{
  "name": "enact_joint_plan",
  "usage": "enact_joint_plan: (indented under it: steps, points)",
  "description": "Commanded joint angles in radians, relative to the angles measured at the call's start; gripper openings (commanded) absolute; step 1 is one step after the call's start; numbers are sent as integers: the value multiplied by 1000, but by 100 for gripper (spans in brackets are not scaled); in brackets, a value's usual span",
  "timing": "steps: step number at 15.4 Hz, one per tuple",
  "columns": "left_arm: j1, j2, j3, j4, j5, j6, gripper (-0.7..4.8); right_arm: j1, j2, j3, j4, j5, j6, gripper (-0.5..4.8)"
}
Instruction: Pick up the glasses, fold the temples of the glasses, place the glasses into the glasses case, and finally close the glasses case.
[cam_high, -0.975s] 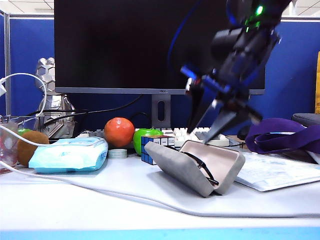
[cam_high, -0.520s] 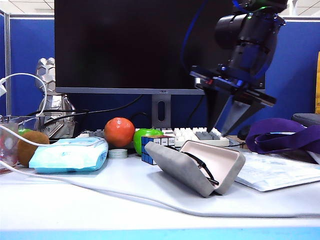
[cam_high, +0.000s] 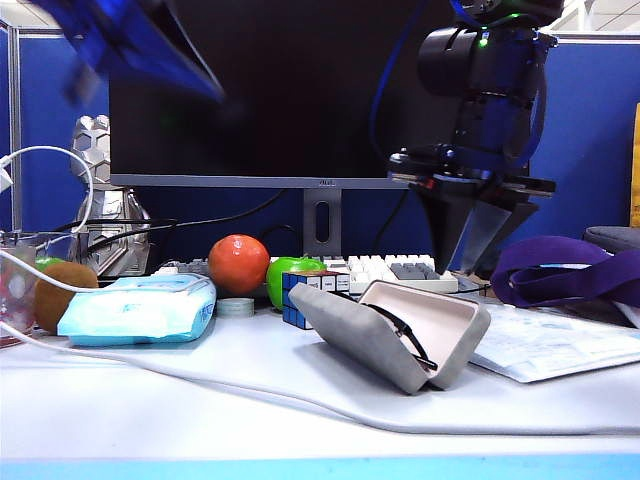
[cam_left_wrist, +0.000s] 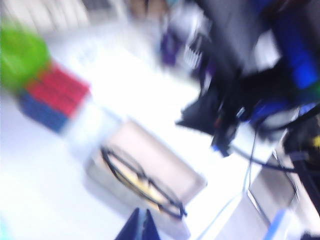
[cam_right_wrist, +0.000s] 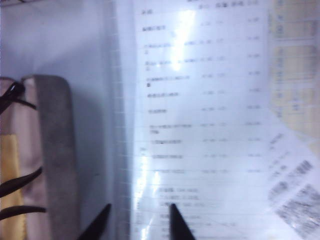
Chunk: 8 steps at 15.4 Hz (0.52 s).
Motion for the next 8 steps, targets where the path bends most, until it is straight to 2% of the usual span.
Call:
enact_joint_plan:
  steps: [1,3,8]
  points:
    - [-94,73,5,8,-60,-2,-5,3,2,1,22,-163,-6,148]
    - [-150,114,5,8,-116,-3,-5,6,6,1,24,-192,-5,148]
    - [-178,180,5,0,-232,-18,-5,16,33,1,10,-412,-10,148]
